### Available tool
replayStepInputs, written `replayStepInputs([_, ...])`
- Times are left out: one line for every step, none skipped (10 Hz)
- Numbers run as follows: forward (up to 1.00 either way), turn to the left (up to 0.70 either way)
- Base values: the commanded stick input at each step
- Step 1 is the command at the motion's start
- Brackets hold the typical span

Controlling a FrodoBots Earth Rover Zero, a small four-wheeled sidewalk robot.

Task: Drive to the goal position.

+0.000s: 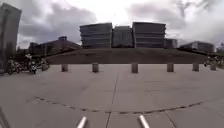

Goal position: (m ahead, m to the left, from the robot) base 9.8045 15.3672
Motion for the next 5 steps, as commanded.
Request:
replayStepInputs([0.7, 0.0])
replayStepInputs([0.7, 0.0])
replayStepInputs([0.7, 0.0])
replayStepInputs([0.7, 0.0])
replayStepInputs([0.7, 0.0])
